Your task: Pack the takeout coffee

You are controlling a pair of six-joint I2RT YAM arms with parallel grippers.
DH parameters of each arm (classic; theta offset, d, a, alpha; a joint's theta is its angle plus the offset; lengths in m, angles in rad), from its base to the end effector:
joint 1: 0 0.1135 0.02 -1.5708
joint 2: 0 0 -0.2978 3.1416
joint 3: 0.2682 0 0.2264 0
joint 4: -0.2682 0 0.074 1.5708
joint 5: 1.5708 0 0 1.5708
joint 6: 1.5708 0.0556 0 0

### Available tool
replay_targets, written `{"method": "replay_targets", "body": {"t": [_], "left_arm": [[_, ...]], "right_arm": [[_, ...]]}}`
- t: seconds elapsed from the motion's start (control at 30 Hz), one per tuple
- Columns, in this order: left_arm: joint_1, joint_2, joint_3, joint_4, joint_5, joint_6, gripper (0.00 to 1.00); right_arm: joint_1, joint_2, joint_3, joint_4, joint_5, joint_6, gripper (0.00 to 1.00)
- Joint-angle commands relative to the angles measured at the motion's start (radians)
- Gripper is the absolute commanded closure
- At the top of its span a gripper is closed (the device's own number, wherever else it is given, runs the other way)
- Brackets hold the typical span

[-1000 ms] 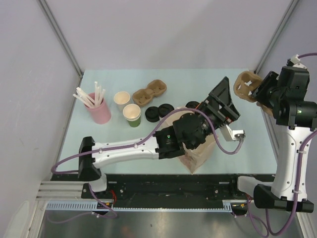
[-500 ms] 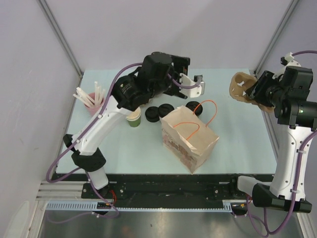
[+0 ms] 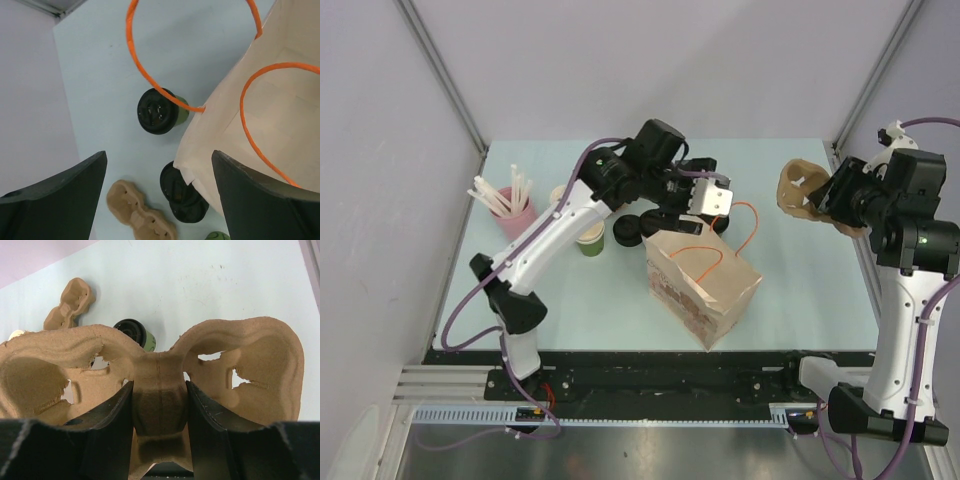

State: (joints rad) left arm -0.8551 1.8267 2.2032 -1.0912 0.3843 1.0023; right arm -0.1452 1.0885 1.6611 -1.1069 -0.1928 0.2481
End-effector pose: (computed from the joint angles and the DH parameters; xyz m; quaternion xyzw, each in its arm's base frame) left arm 0.2278 -0.2938 0.4554 0.7627 0.4713 -0.1433 0.4191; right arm 0.1435 -0.0102 0.4806 0.1222 0.8573 0.1089 0.4881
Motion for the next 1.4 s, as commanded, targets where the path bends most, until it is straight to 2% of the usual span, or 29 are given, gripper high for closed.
{"method": "replay_targets", "body": {"t": [0.0, 0.23, 0.33, 0.43, 0.47, 0.53, 0.57, 0.77, 0.9, 0.93, 1.07, 1.23, 1.37], "left_arm": [[0.007, 0.080, 0.059, -0.024, 0.090, -0.002, 0.09], [0.007, 0.148, 0.050, -0.026, 0.031, 0.044, 0.11], [0.007, 0.111, -0.035, -0.027, 0.031, 0.073, 0.18], [0.007, 0.065, -0.121, -0.030, 0.019, 0.082, 0.36], [0.007, 0.054, -0.137, -0.032, 0.015, 0.078, 0.50], [0.007, 0.020, -0.171, -0.038, 0.018, 0.049, 0.72], [0.007, 0.011, -0.178, -0.038, 0.021, 0.026, 0.98], [-0.005, -0.026, -0.181, -0.035, -0.019, -0.275, 1.00], [-0.056, 0.043, -0.105, -0.036, -0.209, -0.612, 0.99], [-0.065, 0.060, -0.088, -0.036, -0.279, -0.657, 1.00], [-0.085, 0.112, 0.015, -0.036, -0.321, -0.832, 0.99], [-0.084, 0.147, 0.104, -0.027, -0.383, -0.948, 1.00], [-0.084, 0.174, 0.135, -0.013, -0.442, -1.085, 1.00]], "right_arm": [[0.003, -0.032, -0.011, 0.033, -0.019, -0.023, 0.67], [0.004, -0.050, -0.018, 0.030, -0.025, -0.024, 0.67], [0.004, -0.050, -0.008, 0.024, -0.031, -0.023, 0.67], [0.004, -0.052, 0.023, 0.004, -0.031, -0.009, 0.67], [0.004, -0.052, 0.031, -0.001, -0.031, -0.006, 0.67], [0.004, -0.050, 0.057, -0.017, -0.037, 0.003, 0.68], [0.004, -0.045, 0.066, -0.027, -0.040, 0.005, 0.68], [0.012, -0.032, 0.179, -0.108, -0.031, -0.015, 0.68], [0.036, -0.013, 0.271, -0.139, 0.012, -0.032, 0.68], [0.044, -0.010, 0.285, -0.140, 0.015, -0.038, 0.68], [0.068, 0.010, 0.334, -0.154, 0.036, -0.056, 0.68], [0.081, 0.014, 0.335, -0.183, 0.157, -0.064, 0.66], [0.082, 0.028, 0.341, -0.176, 0.145, -0.072, 0.67]]}}
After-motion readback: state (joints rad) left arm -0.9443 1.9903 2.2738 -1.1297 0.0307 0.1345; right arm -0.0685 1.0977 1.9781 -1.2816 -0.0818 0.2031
